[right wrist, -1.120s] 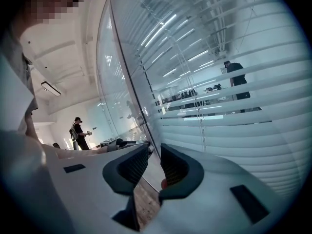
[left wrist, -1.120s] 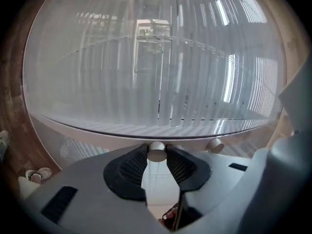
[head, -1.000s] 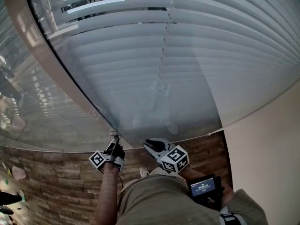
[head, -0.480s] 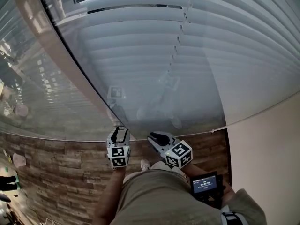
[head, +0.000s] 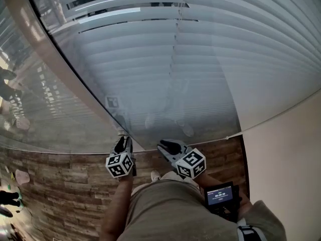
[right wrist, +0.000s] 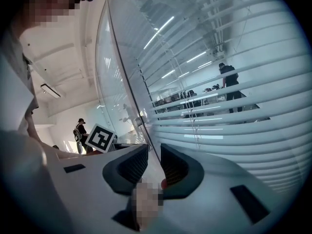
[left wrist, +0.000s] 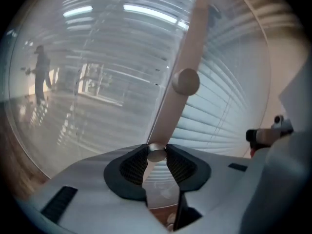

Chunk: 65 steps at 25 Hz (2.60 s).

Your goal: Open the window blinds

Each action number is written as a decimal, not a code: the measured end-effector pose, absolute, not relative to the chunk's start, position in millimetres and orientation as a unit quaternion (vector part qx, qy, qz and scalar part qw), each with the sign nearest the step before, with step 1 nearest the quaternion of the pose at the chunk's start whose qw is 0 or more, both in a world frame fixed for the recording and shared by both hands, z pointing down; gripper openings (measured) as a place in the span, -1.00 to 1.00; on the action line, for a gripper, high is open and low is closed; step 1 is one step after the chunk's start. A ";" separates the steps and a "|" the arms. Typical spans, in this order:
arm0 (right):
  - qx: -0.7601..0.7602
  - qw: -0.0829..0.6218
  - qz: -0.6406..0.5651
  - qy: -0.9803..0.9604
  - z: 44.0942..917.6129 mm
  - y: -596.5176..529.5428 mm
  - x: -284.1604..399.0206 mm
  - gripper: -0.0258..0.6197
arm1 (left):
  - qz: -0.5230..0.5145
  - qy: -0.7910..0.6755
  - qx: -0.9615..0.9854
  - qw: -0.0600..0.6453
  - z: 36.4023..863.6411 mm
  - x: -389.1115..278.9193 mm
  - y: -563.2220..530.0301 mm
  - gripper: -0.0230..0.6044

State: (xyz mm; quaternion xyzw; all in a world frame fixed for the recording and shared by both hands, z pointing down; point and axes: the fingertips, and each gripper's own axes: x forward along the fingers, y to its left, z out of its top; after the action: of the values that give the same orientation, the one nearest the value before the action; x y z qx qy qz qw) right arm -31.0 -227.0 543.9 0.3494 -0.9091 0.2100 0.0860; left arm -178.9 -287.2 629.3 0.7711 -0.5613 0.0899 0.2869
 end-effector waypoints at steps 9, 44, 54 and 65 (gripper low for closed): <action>0.361 0.073 0.206 -0.907 535.7 -229.9 -30.6 -0.64 | -0.002 -0.520 0.756 0.398 630.3 -181.5 -290.2 -0.50; 0.355 0.090 0.212 -0.906 532.6 -214.9 -26.3 -0.64 | -0.109 -0.520 0.763 0.370 516.3 -170.9 -282.0 -0.50; 0.362 0.094 0.212 -0.903 529.7 -214.8 -26.0 -0.64 | 0.034 -0.572 0.787 0.228 511.8 -171.4 -278.7 -0.50; 0.351 0.095 0.215 -0.906 526.6 -213.0 -41.6 -0.65 | 0.004 -0.539 0.793 0.284 512.7 -171.2 -269.4 -0.25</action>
State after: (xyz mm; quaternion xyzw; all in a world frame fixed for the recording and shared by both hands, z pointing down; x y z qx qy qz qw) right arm -41.6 -213.0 526.6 0.3510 -0.9063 0.2154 0.0951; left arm -171.2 -269.4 512.7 0.7932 -0.5386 0.0036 0.2842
